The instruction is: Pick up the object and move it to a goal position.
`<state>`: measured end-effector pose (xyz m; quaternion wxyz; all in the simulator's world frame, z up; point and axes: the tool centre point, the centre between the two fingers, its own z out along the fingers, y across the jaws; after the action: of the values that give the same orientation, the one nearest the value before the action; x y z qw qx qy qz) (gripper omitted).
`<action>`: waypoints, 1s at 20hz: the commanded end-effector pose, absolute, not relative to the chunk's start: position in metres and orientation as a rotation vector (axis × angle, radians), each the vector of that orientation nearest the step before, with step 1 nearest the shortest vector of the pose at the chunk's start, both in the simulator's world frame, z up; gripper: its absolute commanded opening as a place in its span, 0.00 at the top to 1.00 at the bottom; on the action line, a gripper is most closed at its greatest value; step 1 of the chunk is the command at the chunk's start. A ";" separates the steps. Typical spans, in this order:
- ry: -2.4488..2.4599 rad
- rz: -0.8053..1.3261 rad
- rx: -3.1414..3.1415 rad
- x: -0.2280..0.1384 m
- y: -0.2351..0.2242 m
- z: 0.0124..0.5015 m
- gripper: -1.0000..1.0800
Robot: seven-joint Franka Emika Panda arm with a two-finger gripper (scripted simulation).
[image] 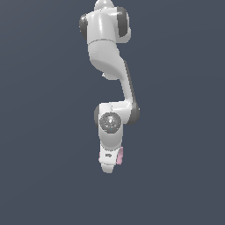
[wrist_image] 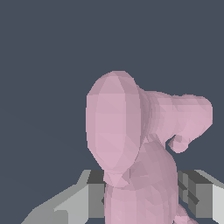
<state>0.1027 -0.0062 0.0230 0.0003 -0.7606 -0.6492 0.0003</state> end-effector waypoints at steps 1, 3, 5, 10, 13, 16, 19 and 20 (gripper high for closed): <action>-2.039 0.000 -2.390 0.101 -0.008 0.027 1.00; -2.039 0.000 -2.390 0.098 -0.010 0.031 1.00; -2.039 0.001 -2.390 0.095 -0.013 0.036 1.00; -2.039 0.001 -2.390 0.082 -0.023 0.057 1.00; -2.040 0.002 -2.391 0.072 -0.032 0.075 1.00; -2.040 0.003 -2.391 0.059 -0.043 0.097 1.00; -2.040 0.003 -2.391 0.045 -0.055 0.121 1.00; -2.040 0.003 -2.391 0.040 -0.059 0.129 1.00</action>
<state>0.0478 -0.0525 0.1165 -0.0004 -0.7606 -0.6492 0.0010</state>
